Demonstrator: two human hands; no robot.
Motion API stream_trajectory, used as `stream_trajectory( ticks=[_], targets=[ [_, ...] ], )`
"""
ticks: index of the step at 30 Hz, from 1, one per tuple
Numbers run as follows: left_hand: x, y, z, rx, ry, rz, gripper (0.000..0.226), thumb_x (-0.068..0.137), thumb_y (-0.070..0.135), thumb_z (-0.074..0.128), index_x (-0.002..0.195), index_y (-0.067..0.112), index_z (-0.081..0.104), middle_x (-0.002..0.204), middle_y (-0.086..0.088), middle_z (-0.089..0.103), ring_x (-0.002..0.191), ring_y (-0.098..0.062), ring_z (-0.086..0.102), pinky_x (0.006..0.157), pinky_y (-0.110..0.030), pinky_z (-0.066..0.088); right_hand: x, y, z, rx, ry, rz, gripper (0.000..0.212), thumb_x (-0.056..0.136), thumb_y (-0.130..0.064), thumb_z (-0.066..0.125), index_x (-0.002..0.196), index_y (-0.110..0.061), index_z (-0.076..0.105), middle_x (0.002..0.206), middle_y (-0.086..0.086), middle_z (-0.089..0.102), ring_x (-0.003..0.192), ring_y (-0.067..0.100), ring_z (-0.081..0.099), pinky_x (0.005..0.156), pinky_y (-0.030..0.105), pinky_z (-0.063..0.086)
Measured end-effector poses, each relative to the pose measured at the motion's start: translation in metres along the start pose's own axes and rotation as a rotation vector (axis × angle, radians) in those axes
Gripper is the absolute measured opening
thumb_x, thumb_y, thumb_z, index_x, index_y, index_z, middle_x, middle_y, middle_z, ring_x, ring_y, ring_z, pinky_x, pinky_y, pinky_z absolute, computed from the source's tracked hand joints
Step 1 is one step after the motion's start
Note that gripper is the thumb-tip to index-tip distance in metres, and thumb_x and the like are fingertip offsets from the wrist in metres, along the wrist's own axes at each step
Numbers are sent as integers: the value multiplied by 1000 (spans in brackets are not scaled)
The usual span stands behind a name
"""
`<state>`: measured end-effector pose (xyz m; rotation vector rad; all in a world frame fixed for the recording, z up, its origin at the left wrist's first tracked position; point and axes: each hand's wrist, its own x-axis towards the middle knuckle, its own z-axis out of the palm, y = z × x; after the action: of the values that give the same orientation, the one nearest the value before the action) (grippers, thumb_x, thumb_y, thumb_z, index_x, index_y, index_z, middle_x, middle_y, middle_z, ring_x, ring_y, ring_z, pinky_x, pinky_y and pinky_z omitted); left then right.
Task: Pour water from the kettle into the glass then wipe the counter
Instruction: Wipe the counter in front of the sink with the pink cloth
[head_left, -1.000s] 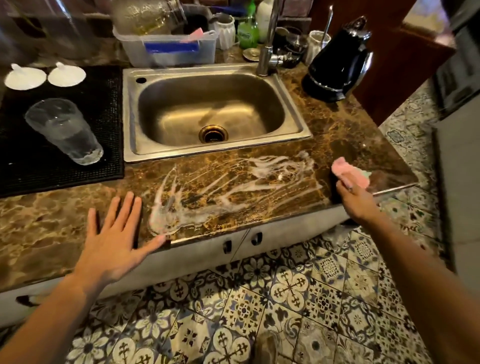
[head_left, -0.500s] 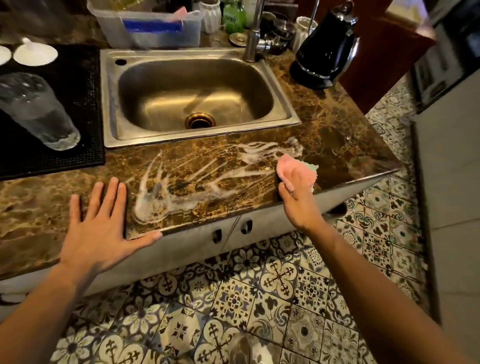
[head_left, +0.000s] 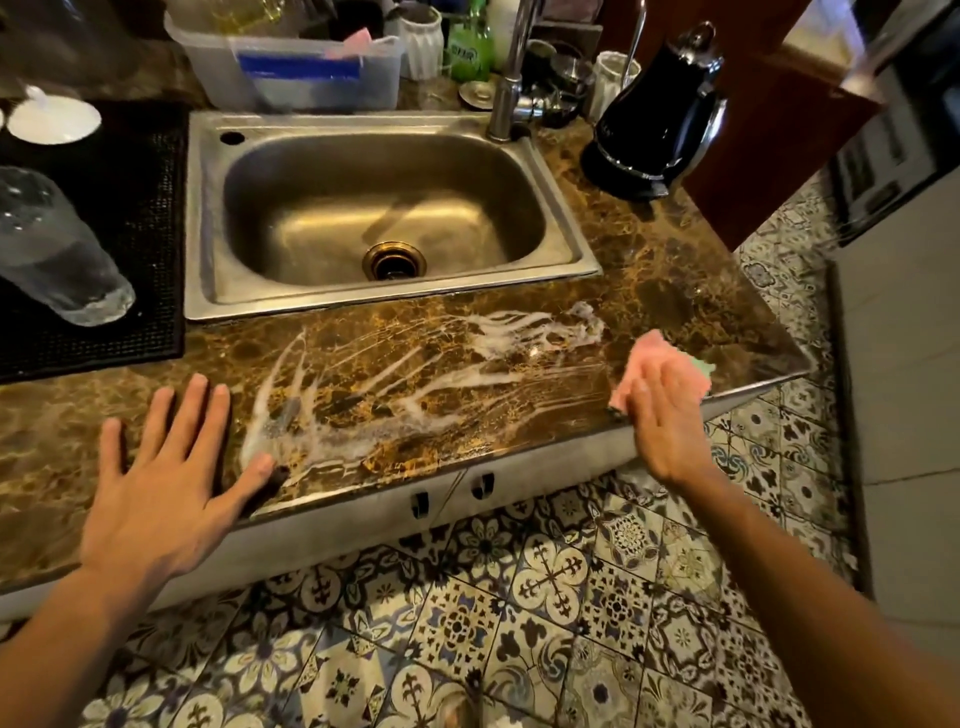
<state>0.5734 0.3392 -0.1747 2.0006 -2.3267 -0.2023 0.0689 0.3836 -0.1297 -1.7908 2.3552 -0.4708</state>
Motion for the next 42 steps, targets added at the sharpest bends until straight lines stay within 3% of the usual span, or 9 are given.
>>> stream_trajectory(
  ticks=[5, 10, 16, 19, 22, 25, 31, 39, 42],
  targets=[
    [8, -14, 19, -6, -9, -10, 84, 94, 80, 27, 165, 43, 3, 176, 16, -5, 163, -15, -2, 122, -35, -21, 38, 20, -18, -159, -79, 83, 62, 110, -34, 18, 152, 10, 31, 152, 39, 40, 139, 53, 41, 117, 61, 32],
    [14, -36, 46, -20, 40, -13, 89, 92, 82, 31, 166, 41, 4, 176, 15, -4, 163, -14, -6, 127, -59, 5, 22, 12, 7, -123, -154, -80, 49, 105, -9, 30, 136, 23, 51, 144, 52, 41, 133, 68, 43, 106, 73, 40],
    [24, -54, 70, -101, -6, 59, 91, 92, 81, 29, 167, 38, 2, 177, 10, -4, 163, -21, -2, 125, -68, 15, -30, -63, 46, -127, -301, -141, 91, 94, -77, -5, 161, -17, -18, 167, 3, -30, 155, 21, -29, 122, 39, -24],
    [26, -57, 72, -87, 14, 2, 92, 89, 82, 33, 166, 41, 7, 177, 13, -2, 163, -18, -4, 125, -67, 16, -44, -98, 54, -76, -300, -211, 86, 96, -73, -1, 163, -20, -4, 169, 1, -13, 156, 20, -20, 117, 35, -26],
    [29, -62, 77, -76, 24, 12, 92, 88, 82, 36, 166, 41, 10, 177, 13, -1, 163, -18, -3, 126, -67, 14, -51, -116, 49, 209, -237, -175, 61, 110, -46, 28, 159, -12, 37, 167, 11, 32, 158, 27, 22, 130, 46, 15],
    [34, -72, 85, -67, 26, -2, 93, 86, 82, 39, 166, 42, 11, 177, 13, 0, 163, -17, -3, 127, -63, 11, -43, -118, 22, 794, -202, 69, 59, 103, -63, 37, 121, -21, 73, 115, 0, 77, 106, 18, 73, 84, 27, 61],
    [50, -106, 132, -84, -38, -63, 100, 83, 82, 43, 167, 36, 15, 177, 8, 5, 163, -21, 3, 127, -63, 8, 35, -44, -42, 1455, -53, 662, 36, 106, -29, 50, 122, 1, 65, 116, 17, 79, 109, 28, 76, 91, 40, 61],
    [42, -108, 129, -19, -59, -1, 106, 76, 86, 46, 166, 35, 21, 177, 5, 10, 163, -23, 8, 126, -65, 9, 94, 19, -69, 613, 82, 419, 53, 105, -53, 40, 108, -12, 73, 113, 19, 75, 109, 36, 70, 99, 55, 54],
    [32, -76, 94, -65, -10, 21, 100, 84, 81, 42, 167, 34, 14, 177, 7, 4, 163, -23, 4, 126, -65, 13, 99, 15, -41, 466, -85, 369, 53, 109, -51, 33, 135, -16, 63, 130, 18, 67, 121, 36, 63, 105, 47, 49]
  ],
)
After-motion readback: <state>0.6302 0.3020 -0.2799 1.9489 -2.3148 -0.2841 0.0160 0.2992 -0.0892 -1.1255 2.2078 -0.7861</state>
